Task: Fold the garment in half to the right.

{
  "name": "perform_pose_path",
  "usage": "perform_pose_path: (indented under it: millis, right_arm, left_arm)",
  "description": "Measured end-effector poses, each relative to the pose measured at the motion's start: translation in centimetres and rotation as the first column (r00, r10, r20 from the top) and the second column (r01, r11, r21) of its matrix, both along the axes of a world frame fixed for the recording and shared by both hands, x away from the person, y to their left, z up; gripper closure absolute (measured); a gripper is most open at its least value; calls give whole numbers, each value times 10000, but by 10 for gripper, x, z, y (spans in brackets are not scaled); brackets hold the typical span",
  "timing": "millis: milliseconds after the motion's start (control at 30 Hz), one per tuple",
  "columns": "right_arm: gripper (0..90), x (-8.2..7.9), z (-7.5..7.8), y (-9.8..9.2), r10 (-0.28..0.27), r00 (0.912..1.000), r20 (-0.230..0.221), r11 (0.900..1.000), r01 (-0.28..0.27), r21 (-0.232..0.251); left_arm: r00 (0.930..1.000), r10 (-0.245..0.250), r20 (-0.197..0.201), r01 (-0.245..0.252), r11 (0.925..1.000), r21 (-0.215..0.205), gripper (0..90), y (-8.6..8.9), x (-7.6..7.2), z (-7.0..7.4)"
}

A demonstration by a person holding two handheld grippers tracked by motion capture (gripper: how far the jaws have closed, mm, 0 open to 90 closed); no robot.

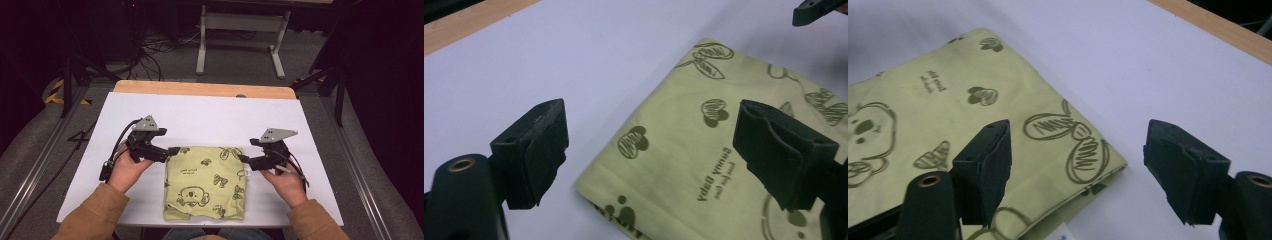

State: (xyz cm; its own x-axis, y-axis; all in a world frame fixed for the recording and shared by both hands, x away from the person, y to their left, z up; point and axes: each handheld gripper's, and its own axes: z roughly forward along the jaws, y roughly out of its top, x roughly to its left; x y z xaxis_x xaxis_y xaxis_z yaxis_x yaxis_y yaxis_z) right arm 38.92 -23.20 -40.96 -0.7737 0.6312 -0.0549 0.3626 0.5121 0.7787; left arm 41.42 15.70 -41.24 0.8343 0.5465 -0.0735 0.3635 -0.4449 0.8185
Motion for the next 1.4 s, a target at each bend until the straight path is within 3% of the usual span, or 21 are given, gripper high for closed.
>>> perform_pose_path:
  millis: [233, 467, 667, 900, 967, 1033, 1067, 1100, 1133, 1200, 1267, 1333, 1400]
  right_arm:
    - [289, 30, -14, 3, -205, 9988, -437, 9990, 187, -409]
    - [291, 51, -28, 4, -419, 9939, -1017, 9979, 366, -532]
    - [322, 63, -41, 6, -532, 9878, -1462, 9962, 425, -755]
    - [449, 71, -56, 11, -458, 9773, -2070, 9907, 178, -1349]
    - [505, 73, -60, 12, -386, 9727, -2289, 9893, 49, -1459]
    - [605, 72, -59, 12, -303, 9738, -2253, 9885, -42, -1510]
    - [636, 72, -58, 12, -218, 9724, -2322, 9889, -132, -1482]
    - [662, 71, -58, 13, -238, 9711, -2374, 9889, -120, -1481]
    - [707, 71, -58, 13, -214, 9711, -2378, 9886, -149, -1499]
    - [791, 71, -58, 14, -78, 9657, -2597, 9897, -296, -1398]
    - [804, 70, -58, 15, -107, 9638, -2663, 9899, -274, -1390]
    - [827, 68, -55, 18, -120, 9731, -2299, 9828, -309, -1822]
    - [830, 69, -54, 18, -117, 9776, -2102, 9798, -307, -1976]
  left_arm:
    - [9998, 52, -183, -38, 9972, 745, 180, -6, 25, -14]
    - [9949, 268, -968, -166, 9944, 1043, 253, -7, 45, -34]
    - [9886, 267, -1482, -59, 9903, 1392, 346, -10, 54, -47]
    - [9792, 376, -1992, 123, 9698, 2437, 540, -13, 57, -57]
    - [9757, 400, -2154, 190, 9641, 2648, 592, -15, 57, -59]
    - [9714, 360, -2345, 359, 9547, 2954, 659, -18, 57, -63]
    - [9737, 373, -2249, 326, 9536, 2993, 674, -19, 56, -63]
    - [9711, 310, -2365, 430, 9525, 3016, 705, -20, 55, -62]
    - [9666, 339, -2542, 456, 9527, 3006, 760, -21, 55, -62]
    - [9665, 267, -2554, 541, 9511, 3041, 800, -22, 54, -61]
    - [9667, 261, -2546, 557, 9494, 3091, 813, -23, 54, -61]
    - [9693, 236, -2449, 545, 9500, 3073, 829, -23, 54, -61]
    - [9679, 341, -2488, 343, 9635, 2655, 830, -21, 58, -59]
